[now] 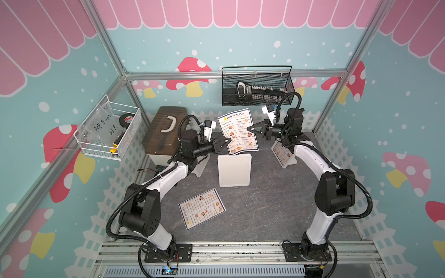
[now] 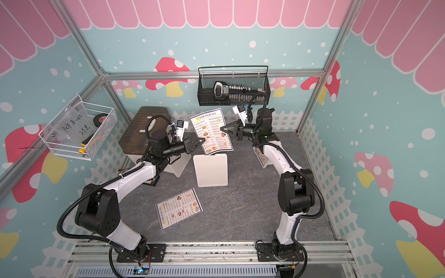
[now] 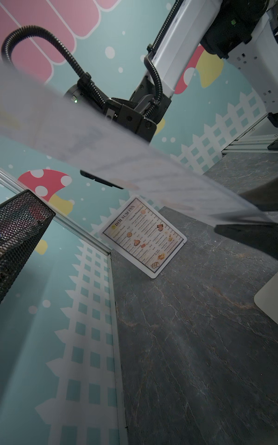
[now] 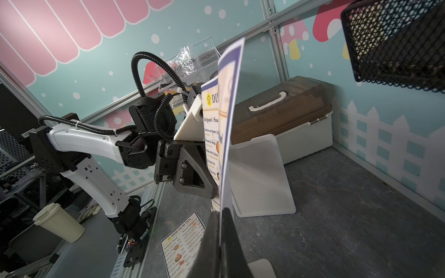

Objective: Insert the menus into the narrow rack
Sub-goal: Insert the menu into the narrow rack.

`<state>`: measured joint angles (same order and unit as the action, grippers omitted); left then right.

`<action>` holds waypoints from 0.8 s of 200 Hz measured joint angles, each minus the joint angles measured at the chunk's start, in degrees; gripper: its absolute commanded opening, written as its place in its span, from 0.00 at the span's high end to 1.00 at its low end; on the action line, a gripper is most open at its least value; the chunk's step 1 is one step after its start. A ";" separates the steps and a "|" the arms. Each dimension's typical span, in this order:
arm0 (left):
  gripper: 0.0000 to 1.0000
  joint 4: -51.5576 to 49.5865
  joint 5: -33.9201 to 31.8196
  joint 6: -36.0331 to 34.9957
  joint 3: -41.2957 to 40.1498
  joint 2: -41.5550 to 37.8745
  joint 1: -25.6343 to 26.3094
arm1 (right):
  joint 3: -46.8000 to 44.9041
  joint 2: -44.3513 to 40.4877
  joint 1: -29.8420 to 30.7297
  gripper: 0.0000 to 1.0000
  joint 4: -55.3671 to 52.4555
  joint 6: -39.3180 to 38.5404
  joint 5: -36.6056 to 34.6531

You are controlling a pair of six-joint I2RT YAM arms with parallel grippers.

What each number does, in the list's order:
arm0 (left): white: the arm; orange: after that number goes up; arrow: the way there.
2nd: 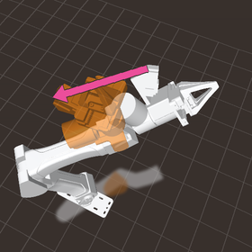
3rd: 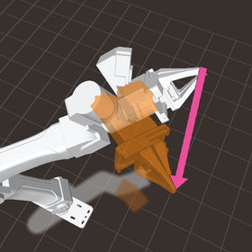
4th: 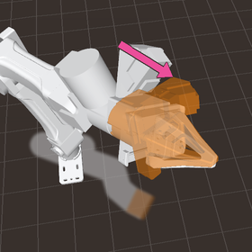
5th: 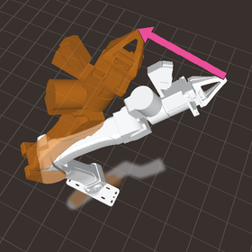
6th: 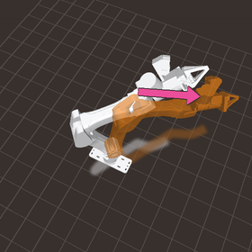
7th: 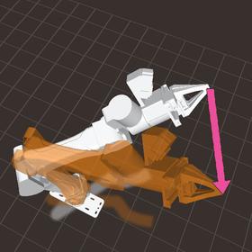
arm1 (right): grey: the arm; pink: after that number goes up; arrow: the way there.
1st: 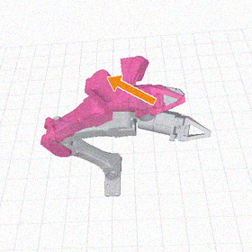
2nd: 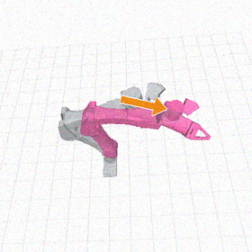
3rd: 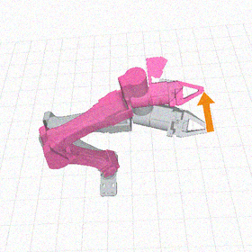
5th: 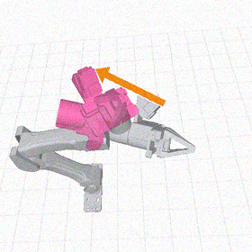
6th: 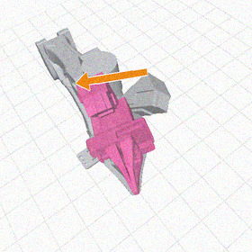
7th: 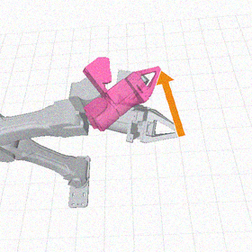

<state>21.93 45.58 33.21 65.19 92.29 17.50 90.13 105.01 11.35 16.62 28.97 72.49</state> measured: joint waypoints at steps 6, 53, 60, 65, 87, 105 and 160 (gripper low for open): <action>0.90 0.09 0.09 0.02 0.00 -0.02 0.00 | 0.00 0.00 0.00 1.00 0.02 0.04 0.00; 0.90 0.20 0.07 0.00 0.00 -0.02 0.00 | 0.00 0.00 0.00 1.00 0.11 0.31 0.07; 0.90 0.20 0.09 0.00 0.00 -0.02 -0.02 | 0.00 0.00 0.00 1.00 0.11 0.35 0.09; 0.90 0.20 0.07 0.00 0.00 0.00 -0.02 | 0.00 0.00 0.02 1.00 0.11 0.46 0.11; 0.90 0.20 0.04 0.00 -0.02 -0.02 -0.22 | 0.00 0.00 0.31 1.00 0.11 0.68 0.31; 0.90 0.17 0.02 0.00 -0.07 -0.02 -0.52 | 0.00 0.00 0.76 1.00 0.13 0.74 0.50; 0.90 0.17 -0.42 -0.02 -0.72 -0.04 -1.25 | 0.02 0.02 2.21 1.00 0.13 1.36 0.66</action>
<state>22.11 45.17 33.19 64.47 92.25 16.25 90.15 105.03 13.56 16.75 30.33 73.14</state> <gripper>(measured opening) 0.101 0.047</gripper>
